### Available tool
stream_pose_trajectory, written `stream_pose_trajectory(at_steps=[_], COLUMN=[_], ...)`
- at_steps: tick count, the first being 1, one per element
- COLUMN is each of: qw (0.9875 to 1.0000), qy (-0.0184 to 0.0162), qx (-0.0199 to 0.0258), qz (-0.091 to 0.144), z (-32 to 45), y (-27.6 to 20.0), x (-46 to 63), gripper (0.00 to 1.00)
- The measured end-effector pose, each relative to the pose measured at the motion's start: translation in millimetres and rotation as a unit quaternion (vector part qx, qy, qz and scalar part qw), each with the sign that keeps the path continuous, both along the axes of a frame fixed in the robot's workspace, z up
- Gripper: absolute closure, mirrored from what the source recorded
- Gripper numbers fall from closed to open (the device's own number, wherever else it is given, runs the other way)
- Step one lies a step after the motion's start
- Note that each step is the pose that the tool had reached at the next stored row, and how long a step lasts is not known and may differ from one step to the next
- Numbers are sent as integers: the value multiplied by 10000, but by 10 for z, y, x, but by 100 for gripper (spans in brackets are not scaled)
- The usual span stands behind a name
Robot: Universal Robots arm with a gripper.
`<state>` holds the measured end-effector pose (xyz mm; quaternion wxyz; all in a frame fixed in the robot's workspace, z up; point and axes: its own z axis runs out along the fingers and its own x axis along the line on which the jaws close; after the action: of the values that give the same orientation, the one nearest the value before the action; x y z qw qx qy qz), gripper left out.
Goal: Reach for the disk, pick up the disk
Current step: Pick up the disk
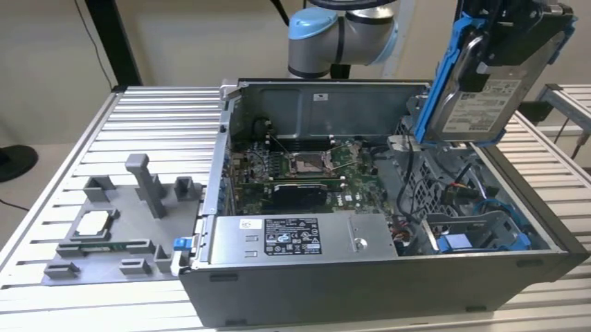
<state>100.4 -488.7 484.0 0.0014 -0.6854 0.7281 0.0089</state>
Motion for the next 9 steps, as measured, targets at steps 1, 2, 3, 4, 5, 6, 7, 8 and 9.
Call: stream_pose_trajectory(at_steps=[1,2,3,4,5,6,7,8,9], qw=[10000,10000,10000,10000,10000,10000,10000,10000,10000], qy=[0,0,0,0,0,0,0,0,0], qx=[0,0,0,0,0,0,0,0,0], qz=[0,0,0,0,0,0,0,0,0], z=[0,0,0,0,-1,-1,-2,-2,-3], y=[-22,-45,-70,-93,-118,-140,-166,-193,-222], x=[0,0,0,0,0,0,0,0,0], gripper=[100,100,100,100,100,100,100,100,100])
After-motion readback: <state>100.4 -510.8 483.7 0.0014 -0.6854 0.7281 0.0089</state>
